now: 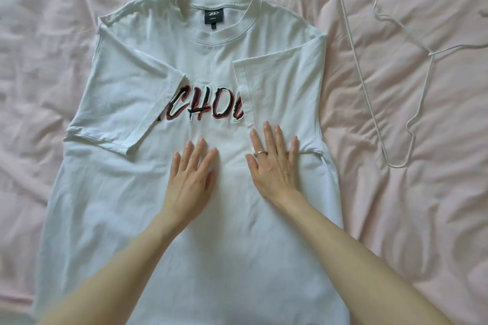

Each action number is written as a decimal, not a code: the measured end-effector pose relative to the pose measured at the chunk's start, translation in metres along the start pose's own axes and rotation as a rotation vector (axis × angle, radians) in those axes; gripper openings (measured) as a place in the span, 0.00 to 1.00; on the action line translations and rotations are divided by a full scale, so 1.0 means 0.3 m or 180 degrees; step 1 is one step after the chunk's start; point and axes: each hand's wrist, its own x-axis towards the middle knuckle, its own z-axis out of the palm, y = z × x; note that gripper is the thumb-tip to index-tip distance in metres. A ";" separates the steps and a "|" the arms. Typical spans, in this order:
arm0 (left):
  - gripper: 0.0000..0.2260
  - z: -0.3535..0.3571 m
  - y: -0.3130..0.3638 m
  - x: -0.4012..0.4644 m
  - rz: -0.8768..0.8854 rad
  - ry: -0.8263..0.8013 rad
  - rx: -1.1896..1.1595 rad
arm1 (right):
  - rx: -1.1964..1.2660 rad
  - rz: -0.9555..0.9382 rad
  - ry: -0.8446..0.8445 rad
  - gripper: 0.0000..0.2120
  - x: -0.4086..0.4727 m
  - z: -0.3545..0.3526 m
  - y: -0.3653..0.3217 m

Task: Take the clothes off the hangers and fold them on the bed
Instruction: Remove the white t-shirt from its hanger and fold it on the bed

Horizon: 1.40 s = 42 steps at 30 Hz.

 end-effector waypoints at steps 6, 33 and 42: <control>0.21 -0.063 -0.113 -0.217 -0.0439 0.0149 -0.0158 | 0.0056 -0.0557 -0.0369 0.26 -0.235 0.000 -0.214; 0.24 -0.013 -0.528 -0.869 -0.2774 0.0066 -0.1765 | -0.0113 0.1585 -0.0650 0.29 -0.820 0.042 -0.210; 0.11 0.064 -0.402 -0.995 -0.3737 0.0840 -0.4849 | 0.0532 0.2536 -0.0177 0.35 -1.004 0.039 0.010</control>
